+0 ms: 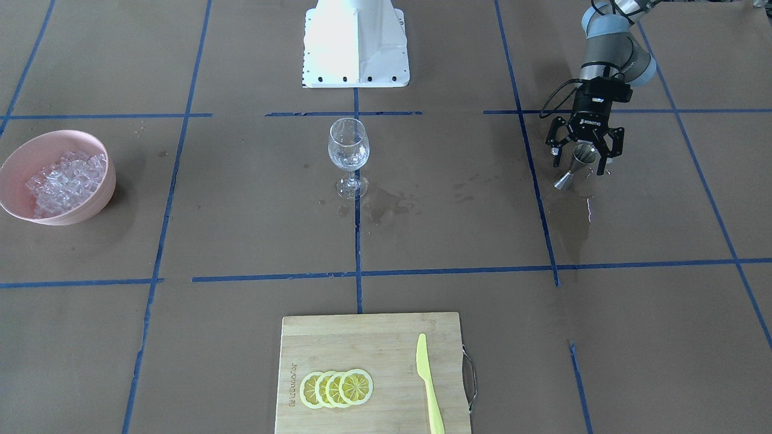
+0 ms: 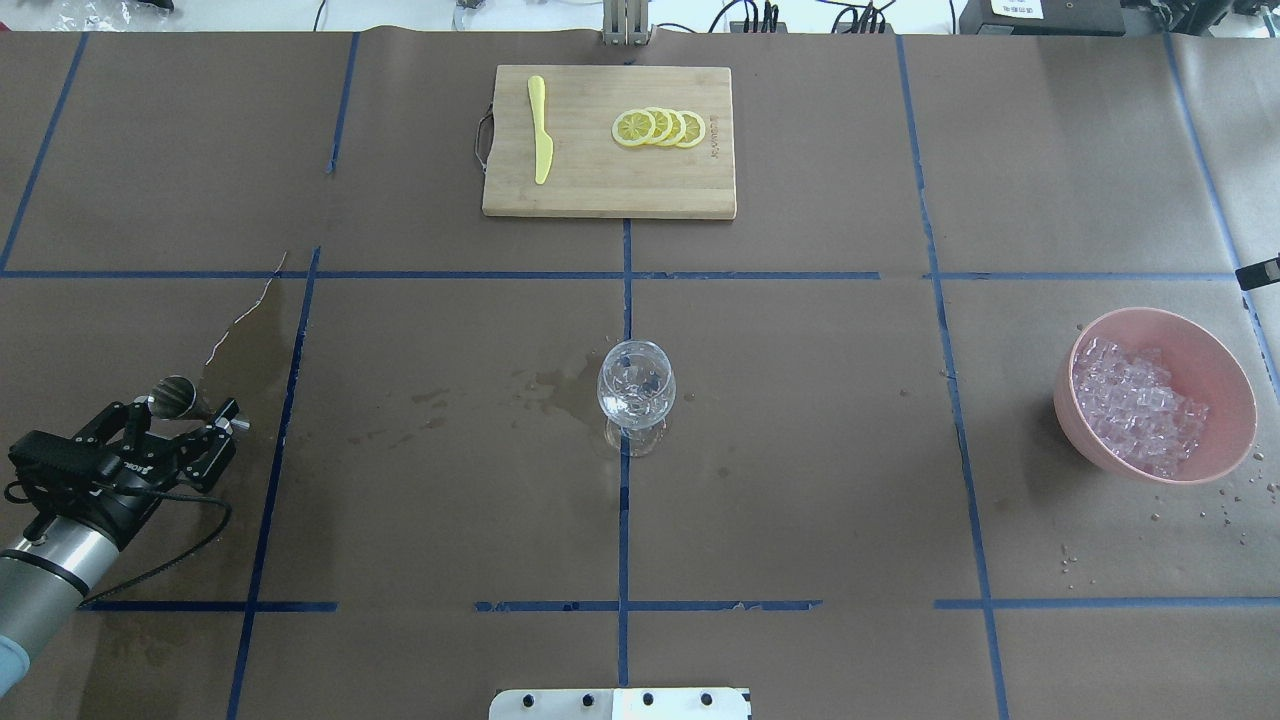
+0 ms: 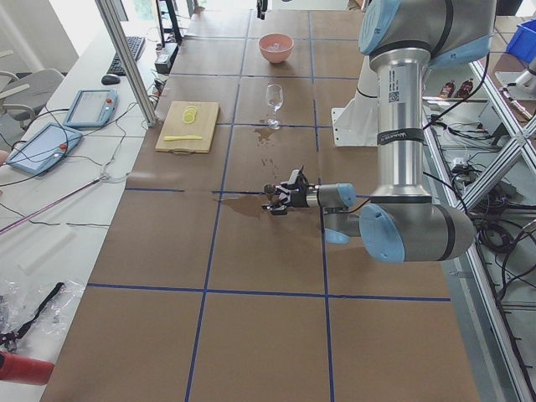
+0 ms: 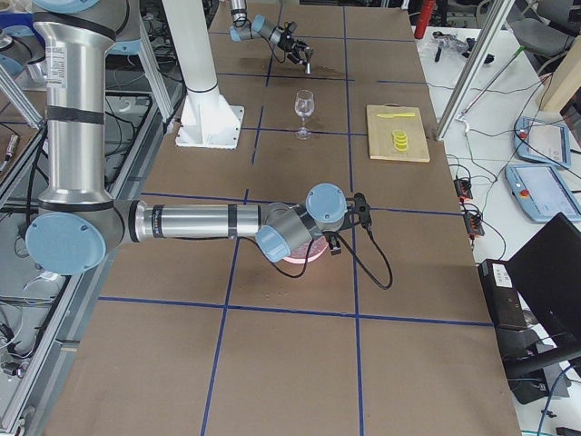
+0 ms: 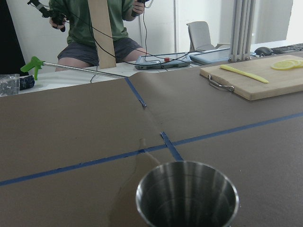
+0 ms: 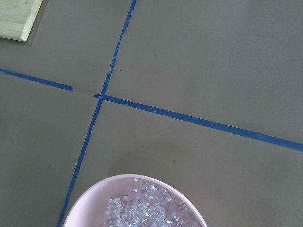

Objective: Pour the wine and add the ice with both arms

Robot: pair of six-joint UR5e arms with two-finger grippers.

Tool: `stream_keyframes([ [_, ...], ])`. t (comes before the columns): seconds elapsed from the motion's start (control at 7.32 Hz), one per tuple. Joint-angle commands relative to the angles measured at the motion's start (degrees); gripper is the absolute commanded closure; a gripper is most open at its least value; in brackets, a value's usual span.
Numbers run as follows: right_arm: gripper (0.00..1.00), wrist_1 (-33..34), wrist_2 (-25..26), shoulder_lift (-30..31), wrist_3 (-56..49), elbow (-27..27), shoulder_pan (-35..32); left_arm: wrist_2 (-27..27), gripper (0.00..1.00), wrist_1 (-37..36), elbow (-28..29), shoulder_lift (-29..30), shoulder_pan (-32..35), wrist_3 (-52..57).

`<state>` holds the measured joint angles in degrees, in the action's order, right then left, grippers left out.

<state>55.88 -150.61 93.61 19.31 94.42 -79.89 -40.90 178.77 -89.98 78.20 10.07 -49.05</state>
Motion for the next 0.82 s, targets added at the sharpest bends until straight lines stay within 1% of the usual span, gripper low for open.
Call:
stream_keyframes([
  [0.0, 0.0, 0.1, 0.0, 0.0, 0.5, -0.1, 0.0, -9.1, 0.0, -1.6, -7.4, -7.8, 0.1, 0.4],
  [0.14, 0.0, 0.0, -0.1, 0.0, 1.0, -0.1, 0.0, -12.6, 0.0, -4.6, -10.6, -11.4, 0.3, 3.3],
  [0.27, 0.0, 0.0, -0.1, 0.0, 1.8, -0.1, 0.1, -16.8, 0.0, -4.6, -11.9, -15.0, 0.8, 5.4],
  [0.41, 0.0, -0.1, 0.0, 0.0, 2.8, 0.0, 0.1, -21.0, 0.0, -4.6, -12.8, -18.8, 3.4, 6.2],
  [0.55, 0.0, -0.1, 0.1, 0.0, 4.4, 0.1, 0.1, -27.8, 0.0, -4.6, -12.2, -18.9, 9.4, 6.3],
  [0.68, 0.0, -0.1, 2.3, -0.1, 7.2, 1.1, 0.4, -38.4, 0.0, -4.6, -11.5, -19.0, 15.8, 10.5],
])
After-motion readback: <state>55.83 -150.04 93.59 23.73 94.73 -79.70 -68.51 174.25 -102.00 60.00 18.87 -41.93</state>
